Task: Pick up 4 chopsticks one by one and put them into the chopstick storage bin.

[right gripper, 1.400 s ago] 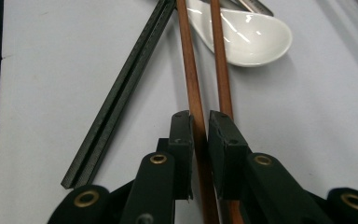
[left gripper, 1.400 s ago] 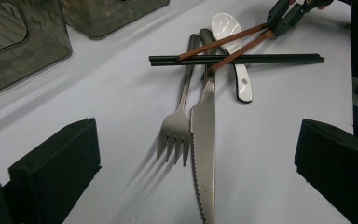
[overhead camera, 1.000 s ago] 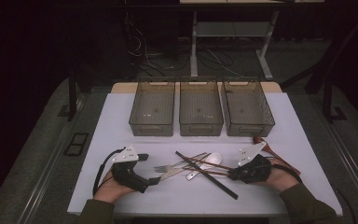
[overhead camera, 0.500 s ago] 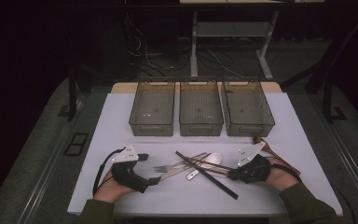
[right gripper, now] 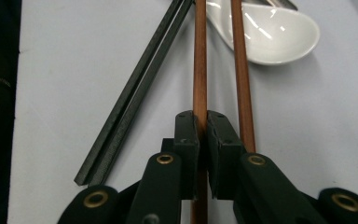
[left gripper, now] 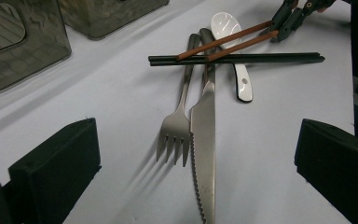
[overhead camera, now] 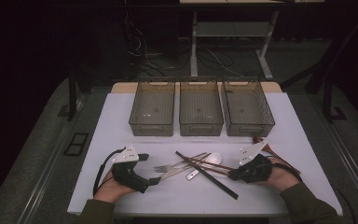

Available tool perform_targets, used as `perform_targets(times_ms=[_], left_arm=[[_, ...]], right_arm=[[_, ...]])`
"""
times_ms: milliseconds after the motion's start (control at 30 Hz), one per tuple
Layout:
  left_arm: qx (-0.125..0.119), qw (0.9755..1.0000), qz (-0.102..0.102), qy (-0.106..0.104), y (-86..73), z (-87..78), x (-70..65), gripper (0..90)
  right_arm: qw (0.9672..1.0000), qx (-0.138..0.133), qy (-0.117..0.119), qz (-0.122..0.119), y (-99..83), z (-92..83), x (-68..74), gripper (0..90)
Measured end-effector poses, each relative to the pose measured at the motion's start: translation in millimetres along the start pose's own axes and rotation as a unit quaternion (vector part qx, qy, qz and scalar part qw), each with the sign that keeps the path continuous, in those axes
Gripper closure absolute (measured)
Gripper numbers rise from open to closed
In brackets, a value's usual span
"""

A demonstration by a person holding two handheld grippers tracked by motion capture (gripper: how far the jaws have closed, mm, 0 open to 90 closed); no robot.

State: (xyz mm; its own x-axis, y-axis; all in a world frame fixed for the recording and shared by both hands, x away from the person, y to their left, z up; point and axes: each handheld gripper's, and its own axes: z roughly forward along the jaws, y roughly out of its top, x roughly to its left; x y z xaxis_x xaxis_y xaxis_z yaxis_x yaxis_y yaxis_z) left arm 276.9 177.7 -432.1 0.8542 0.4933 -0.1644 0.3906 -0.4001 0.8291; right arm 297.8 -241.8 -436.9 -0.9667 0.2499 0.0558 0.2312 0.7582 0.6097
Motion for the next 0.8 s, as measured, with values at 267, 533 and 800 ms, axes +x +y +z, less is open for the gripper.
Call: perform_targets(times_ms=[267, 533, 800], left_arm=[[-0.015, 0.9998, -0.001, 0.011, -1.0, -1.3, 0.5, 0.0], [-0.018, 0.9998, 0.000, 0.013, -3.3, 3.6, 0.1, 0.0], [-0.020, 0.9997, -0.005, 0.015, -2.2, 3.6, 1.6, 0.0]], right_arm=[[0.9997, -0.018, -0.002, 0.016, 0.7, -4.4, -1.3, 83.0], [0.9973, -0.051, -0.015, 0.052, 2.5, -8.9, -2.9, 83.0], [0.9927, -0.079, -0.029, 0.087, 9.7, -9.5, -2.2, 83.0]])
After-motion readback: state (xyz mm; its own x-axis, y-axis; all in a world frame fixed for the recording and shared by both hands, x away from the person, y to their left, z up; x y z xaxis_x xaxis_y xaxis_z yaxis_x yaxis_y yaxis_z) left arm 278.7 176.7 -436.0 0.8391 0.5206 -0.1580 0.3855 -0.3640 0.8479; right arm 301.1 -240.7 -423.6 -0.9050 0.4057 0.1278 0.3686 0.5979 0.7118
